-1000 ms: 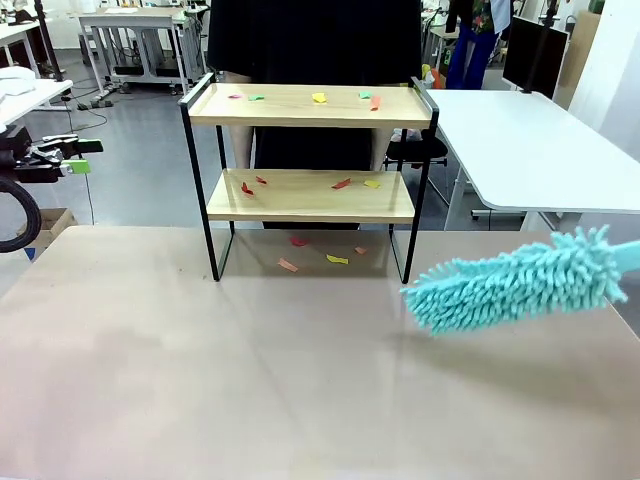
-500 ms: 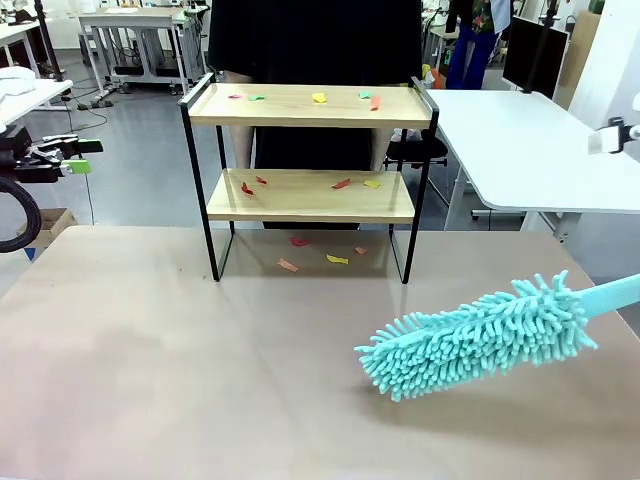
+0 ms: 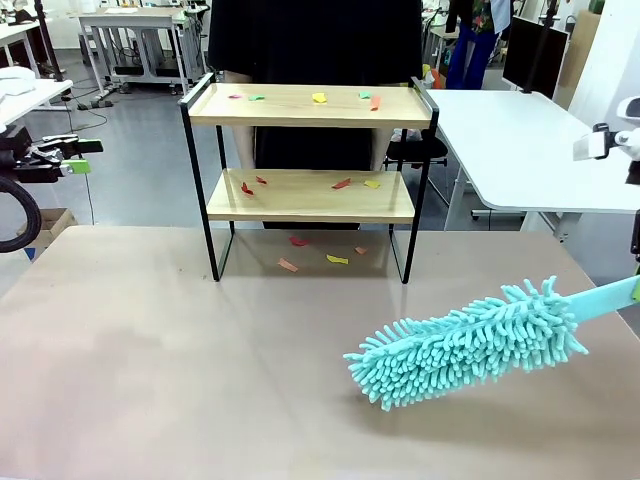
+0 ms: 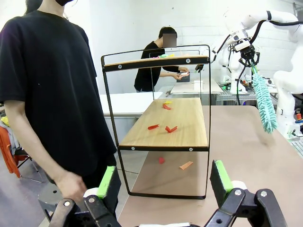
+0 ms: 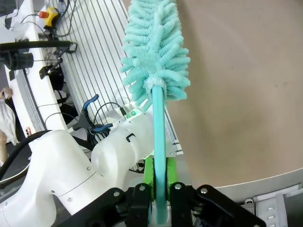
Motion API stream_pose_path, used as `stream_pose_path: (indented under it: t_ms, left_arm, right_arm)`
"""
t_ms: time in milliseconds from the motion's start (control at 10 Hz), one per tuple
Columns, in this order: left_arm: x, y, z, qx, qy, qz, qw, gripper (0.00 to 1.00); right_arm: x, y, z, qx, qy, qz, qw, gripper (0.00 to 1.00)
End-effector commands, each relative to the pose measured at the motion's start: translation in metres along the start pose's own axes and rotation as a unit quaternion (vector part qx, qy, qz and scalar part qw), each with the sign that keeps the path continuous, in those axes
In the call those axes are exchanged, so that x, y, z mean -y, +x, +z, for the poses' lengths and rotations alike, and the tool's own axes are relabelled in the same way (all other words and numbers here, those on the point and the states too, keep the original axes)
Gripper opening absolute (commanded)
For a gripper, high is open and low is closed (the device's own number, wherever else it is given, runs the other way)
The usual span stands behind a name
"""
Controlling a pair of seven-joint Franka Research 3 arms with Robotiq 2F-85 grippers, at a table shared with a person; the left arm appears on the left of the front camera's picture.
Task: Clean the shelf.
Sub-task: Clean the specific section of the Shelf indicated by the human with the Duster.
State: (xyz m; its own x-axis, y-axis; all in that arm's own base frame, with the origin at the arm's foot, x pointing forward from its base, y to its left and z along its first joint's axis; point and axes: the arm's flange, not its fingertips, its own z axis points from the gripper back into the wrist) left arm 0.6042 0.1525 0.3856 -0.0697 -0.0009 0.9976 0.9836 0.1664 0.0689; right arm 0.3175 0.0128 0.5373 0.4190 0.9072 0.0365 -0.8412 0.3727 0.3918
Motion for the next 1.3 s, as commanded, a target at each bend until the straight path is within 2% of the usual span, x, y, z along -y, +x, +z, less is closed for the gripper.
stream_pose_path:
  t_ms: [0, 1200]
  left_arm:
    - [0.0002, 0.0018, 0.0003, -0.002, 0.000, -0.009, 1.000, 1.00]
    - [0.0002, 0.0018, 0.0003, -0.002, 0.000, -0.009, 1.000, 1.00]
  right_arm:
    - [-0.0008, -0.0025, 0.0002, -0.003, -0.004, 0.002, 1.000, 0.13]
    - [-0.0008, -0.0025, 0.0002, -0.003, -0.004, 0.002, 1.000, 0.13]
